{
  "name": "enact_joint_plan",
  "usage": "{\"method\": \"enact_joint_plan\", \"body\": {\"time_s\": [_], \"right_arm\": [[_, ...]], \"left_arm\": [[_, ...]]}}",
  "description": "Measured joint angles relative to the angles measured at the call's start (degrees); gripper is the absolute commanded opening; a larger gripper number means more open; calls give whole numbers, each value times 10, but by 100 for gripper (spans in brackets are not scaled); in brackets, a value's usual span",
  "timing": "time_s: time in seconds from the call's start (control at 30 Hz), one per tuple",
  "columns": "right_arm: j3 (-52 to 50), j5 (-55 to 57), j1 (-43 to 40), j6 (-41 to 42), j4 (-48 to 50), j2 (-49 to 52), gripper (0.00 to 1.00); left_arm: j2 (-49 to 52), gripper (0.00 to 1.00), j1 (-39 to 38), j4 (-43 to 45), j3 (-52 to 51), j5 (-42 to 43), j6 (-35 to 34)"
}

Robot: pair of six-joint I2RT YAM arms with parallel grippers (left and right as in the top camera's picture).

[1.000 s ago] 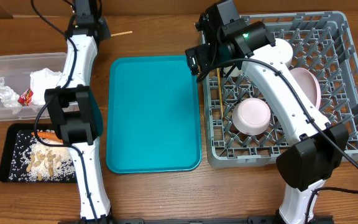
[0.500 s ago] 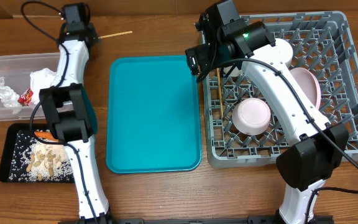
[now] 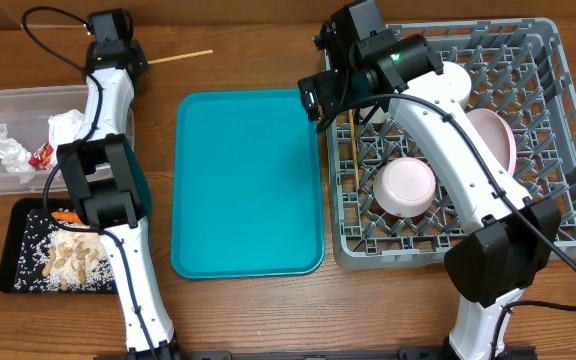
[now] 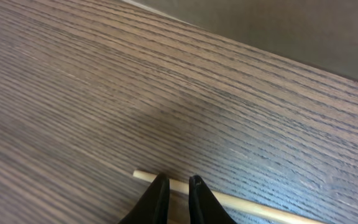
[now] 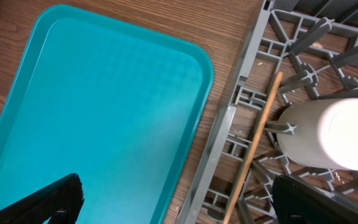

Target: Sort waste into correct bins and load items into the dishwasher

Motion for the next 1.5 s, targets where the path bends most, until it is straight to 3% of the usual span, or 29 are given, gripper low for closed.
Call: {"method": "enact_joint_plan", "body": {"time_s": [0.37,0.63,0.93,1.23,1.5], "right_arm": [[0,0,0,0,0,0,100],[0,0,0,0,0,0,100],[0,0,0,0,0,0,100],[0,0,0,0,0,0,100],[0,0,0,0,0,0,100]], "left_arm": [[26,16,0,12,0,14,2],[26,4,-3,-15,3,17,2],[23,6,-27,-20,10,27,2],[2,5,-83,40,45,61,2],[-1,4,-85,116,50,86,2]]}}
